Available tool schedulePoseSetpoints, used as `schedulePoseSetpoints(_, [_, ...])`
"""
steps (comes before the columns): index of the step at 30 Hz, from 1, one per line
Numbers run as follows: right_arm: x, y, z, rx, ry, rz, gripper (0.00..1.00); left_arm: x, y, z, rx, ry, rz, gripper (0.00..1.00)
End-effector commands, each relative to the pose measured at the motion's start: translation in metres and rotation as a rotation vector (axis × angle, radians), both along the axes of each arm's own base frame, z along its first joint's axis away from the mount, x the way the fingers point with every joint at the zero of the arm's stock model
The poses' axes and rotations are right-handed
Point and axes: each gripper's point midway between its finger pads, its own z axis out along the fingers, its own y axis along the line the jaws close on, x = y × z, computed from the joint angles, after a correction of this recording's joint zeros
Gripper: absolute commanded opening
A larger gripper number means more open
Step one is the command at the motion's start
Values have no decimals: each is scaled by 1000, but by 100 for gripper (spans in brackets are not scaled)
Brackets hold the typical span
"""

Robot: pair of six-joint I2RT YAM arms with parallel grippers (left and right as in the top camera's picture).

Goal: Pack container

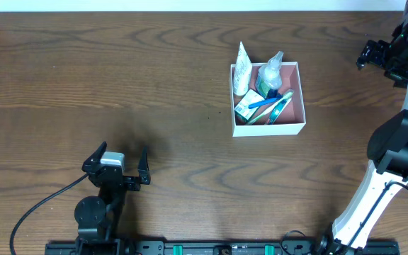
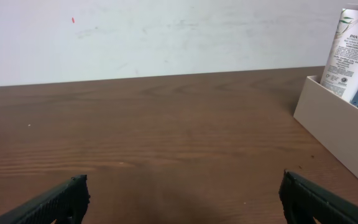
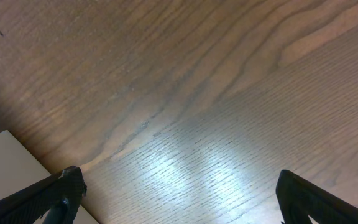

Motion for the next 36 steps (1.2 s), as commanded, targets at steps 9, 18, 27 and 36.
schedulePoseSetpoints(9, [0,1,-2,-4,6,-8,99,1,0,-15,-2,30,-1,98])
schedulePoseSetpoints(18, [0,76,110,-61,-239,148,99,1,0,-15,-2,30,-1,98])
schedulePoseSetpoints(27, [-55,177,202,-56,-456,376,99,1,0,-15,-2,30,-1,98])
schedulePoseSetpoints(36, [-95,185,191,-69,-709,386,99,1,0,-15,-2,30,-1,98])
